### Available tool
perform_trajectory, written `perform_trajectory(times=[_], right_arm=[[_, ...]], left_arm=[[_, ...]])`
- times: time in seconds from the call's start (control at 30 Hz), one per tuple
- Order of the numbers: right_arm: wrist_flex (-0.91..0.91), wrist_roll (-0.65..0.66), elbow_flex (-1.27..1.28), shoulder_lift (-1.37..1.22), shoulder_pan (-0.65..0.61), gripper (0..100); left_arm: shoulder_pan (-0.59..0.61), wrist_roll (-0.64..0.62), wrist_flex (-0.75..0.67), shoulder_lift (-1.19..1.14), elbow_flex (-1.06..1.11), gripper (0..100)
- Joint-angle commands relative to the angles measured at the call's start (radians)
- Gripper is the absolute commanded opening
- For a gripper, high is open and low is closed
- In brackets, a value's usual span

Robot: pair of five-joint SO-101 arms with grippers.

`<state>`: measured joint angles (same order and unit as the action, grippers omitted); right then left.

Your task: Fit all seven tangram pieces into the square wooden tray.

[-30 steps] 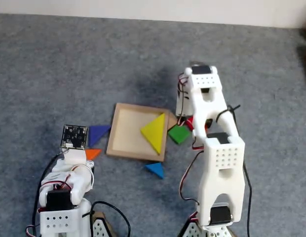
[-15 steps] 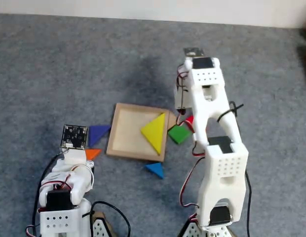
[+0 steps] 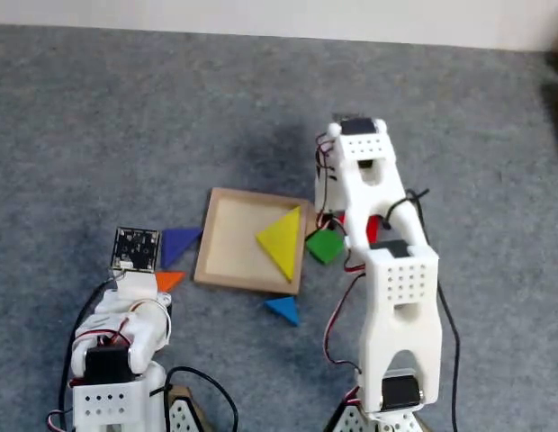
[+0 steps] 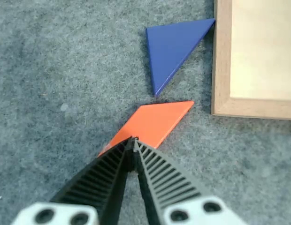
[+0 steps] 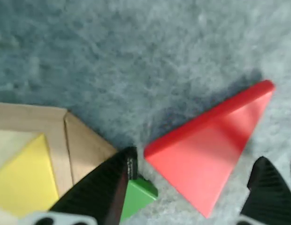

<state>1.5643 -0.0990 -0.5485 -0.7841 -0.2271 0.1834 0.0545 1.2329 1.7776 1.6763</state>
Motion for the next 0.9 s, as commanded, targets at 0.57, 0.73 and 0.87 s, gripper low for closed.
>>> perform_trajectory(times=[0.57, 0.73, 0.87], right_arm=[[-0.030, -0.063, -0.117, -0.001, 0.035, 35.7], [-0.024, -0.063, -0.116, -0.001, 0.031, 35.7], [-0.022, -0.063, -0.116, -0.001, 0.028, 35.7]], left_arm=[[-0.008, 0.008, 0.002, 0.044, 0.019, 0], [-0.008, 0.008, 0.002, 0.044, 0.019, 0], [-0.008, 0.008, 0.002, 0.044, 0.019, 0]])
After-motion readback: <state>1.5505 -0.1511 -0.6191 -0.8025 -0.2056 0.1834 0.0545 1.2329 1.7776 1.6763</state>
